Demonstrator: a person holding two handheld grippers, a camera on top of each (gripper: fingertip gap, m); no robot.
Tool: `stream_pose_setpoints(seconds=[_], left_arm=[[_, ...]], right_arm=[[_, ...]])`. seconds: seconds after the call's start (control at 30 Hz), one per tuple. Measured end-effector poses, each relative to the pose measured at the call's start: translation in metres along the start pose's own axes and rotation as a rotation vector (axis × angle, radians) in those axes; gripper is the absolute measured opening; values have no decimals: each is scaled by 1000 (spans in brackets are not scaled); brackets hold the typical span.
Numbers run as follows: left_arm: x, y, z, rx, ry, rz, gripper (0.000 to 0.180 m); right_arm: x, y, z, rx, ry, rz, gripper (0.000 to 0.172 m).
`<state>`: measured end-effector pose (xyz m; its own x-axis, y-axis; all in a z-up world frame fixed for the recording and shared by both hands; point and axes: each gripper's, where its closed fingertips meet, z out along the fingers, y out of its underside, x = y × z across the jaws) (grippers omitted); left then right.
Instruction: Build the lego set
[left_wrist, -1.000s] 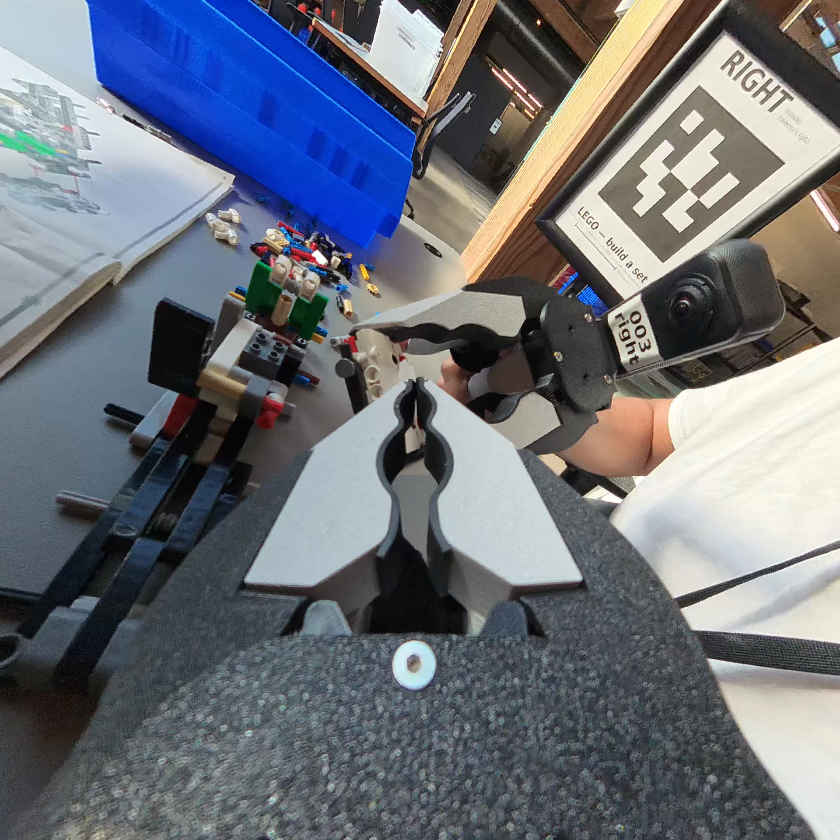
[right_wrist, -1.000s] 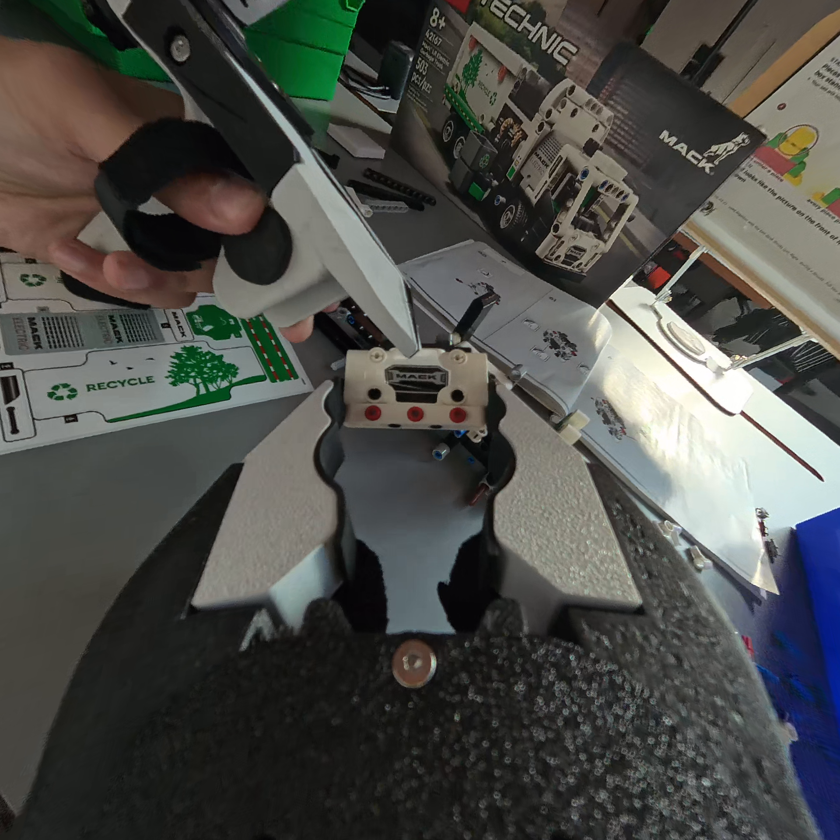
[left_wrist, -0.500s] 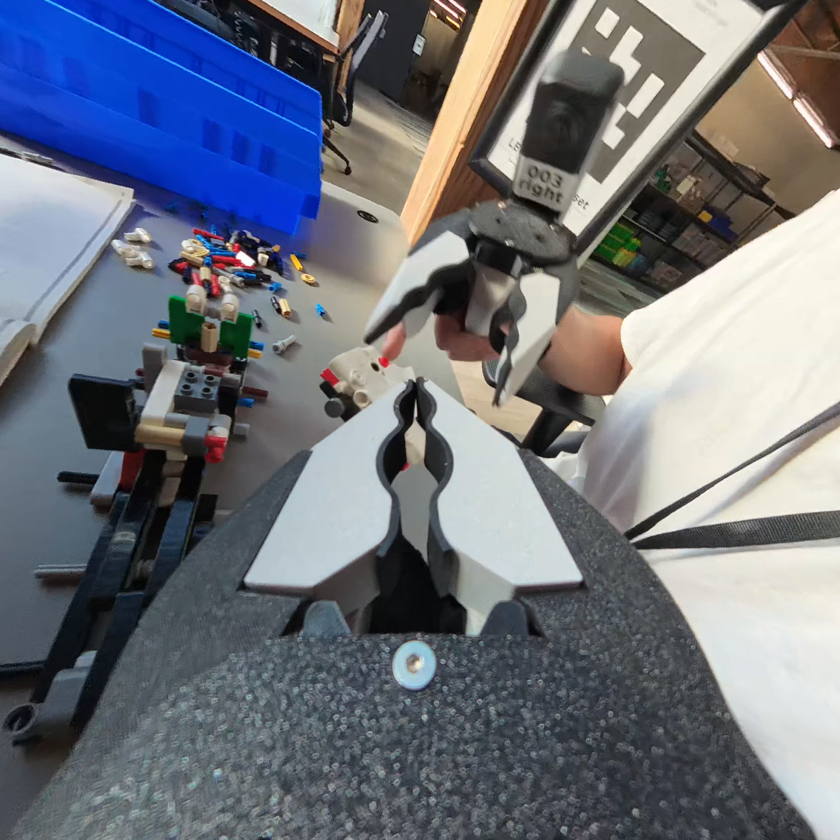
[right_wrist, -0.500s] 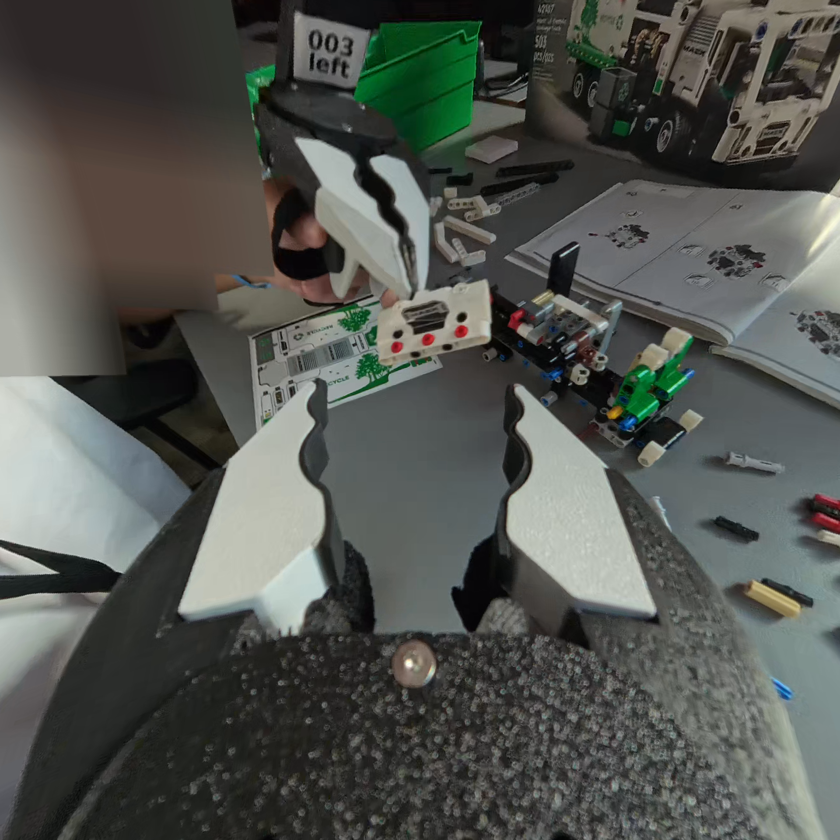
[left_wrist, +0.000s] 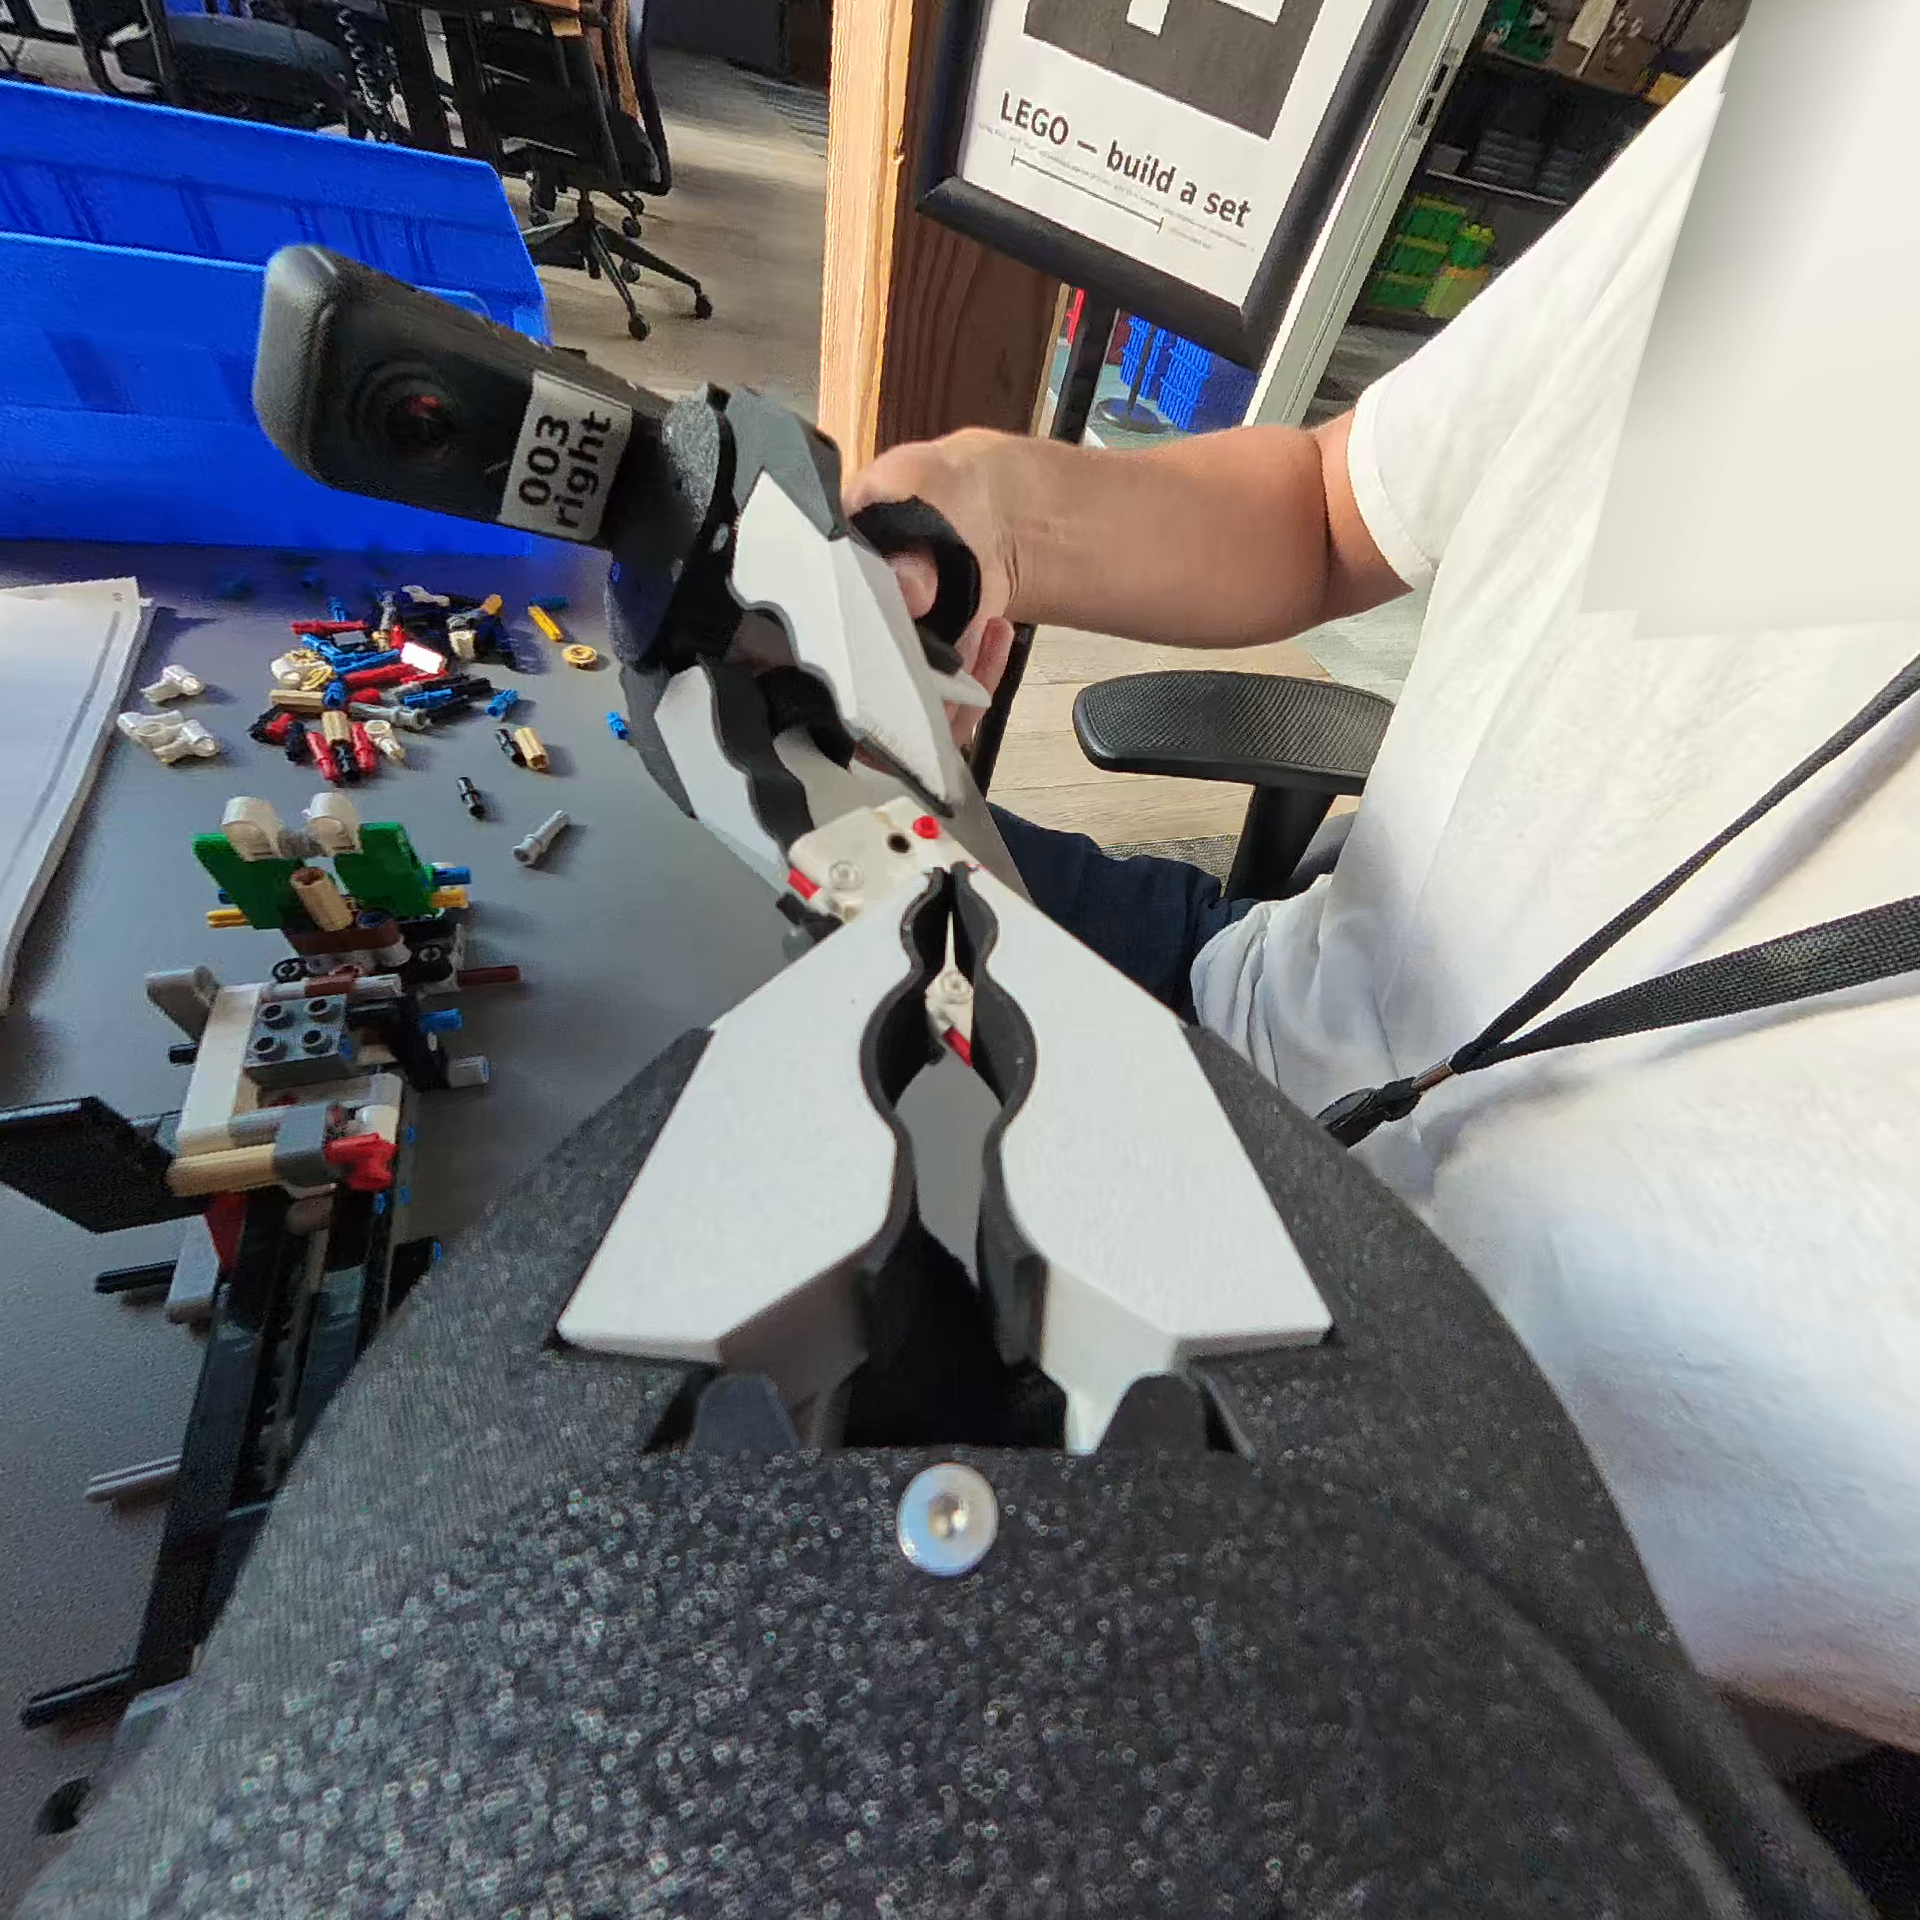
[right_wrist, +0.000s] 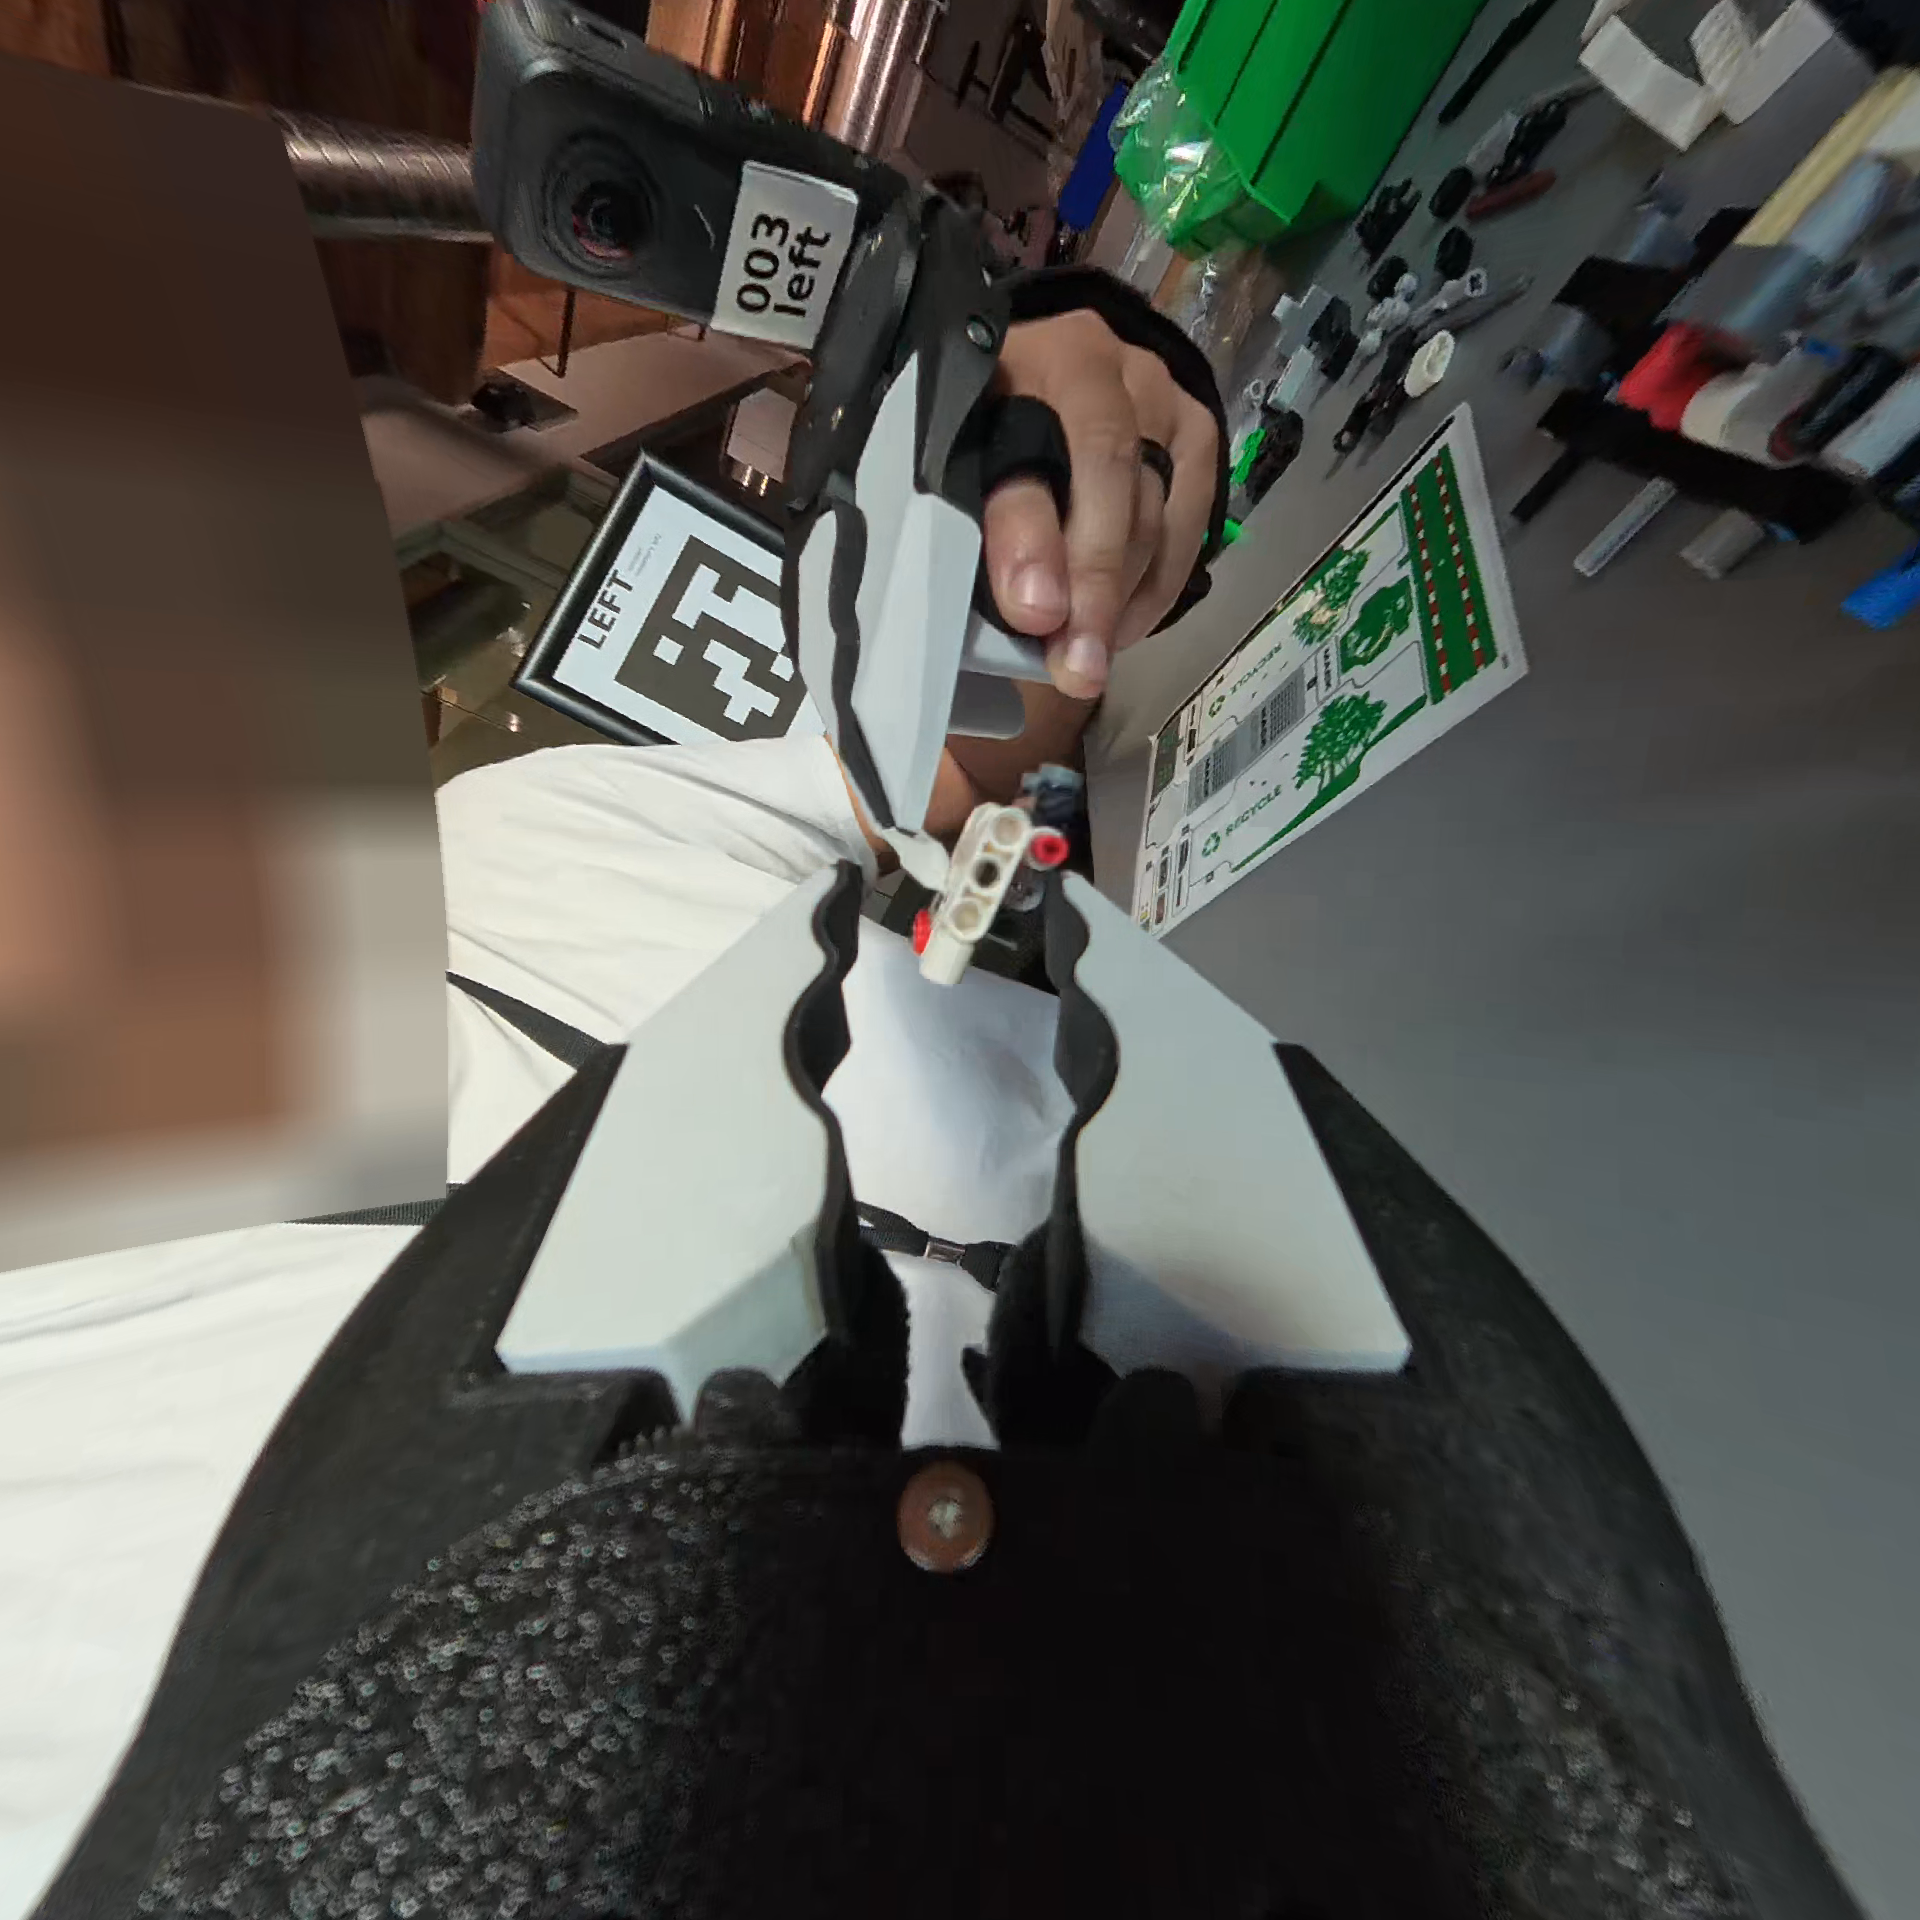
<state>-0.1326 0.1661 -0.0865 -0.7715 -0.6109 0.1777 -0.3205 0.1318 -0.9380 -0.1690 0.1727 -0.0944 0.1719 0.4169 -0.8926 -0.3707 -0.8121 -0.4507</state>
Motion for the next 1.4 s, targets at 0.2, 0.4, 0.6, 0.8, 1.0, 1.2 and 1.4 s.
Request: stream_pose_setpoints(seconds=[0.2,0.4,0.6,0.8,1.0,1.2,1.4], left_arm=[[1,4,1,-15,-6,16,0],[1,0,-1,-11,-47,92,0],[-11,-2,-2,-22,-161,161,6],[-19,-17,-10,59,-197,94,27],[-17,-10,-1,36,-201,122,39],[-28,3,5,-102,-346,306,38],[-33,11,8,-199,-451,451,44]], right_arm=[[7,-4,1,51,39,-46,18],[6,-12,0,159,91,-93,16],[15,-26,-1,278,193,-191,14],[7,-45,-11,435,256,-278,14],[17,-47,-18,464,315,-261,14],[26,-47,-22,443,480,-378,15],[29,-51,-26,419,637,-493,14]])
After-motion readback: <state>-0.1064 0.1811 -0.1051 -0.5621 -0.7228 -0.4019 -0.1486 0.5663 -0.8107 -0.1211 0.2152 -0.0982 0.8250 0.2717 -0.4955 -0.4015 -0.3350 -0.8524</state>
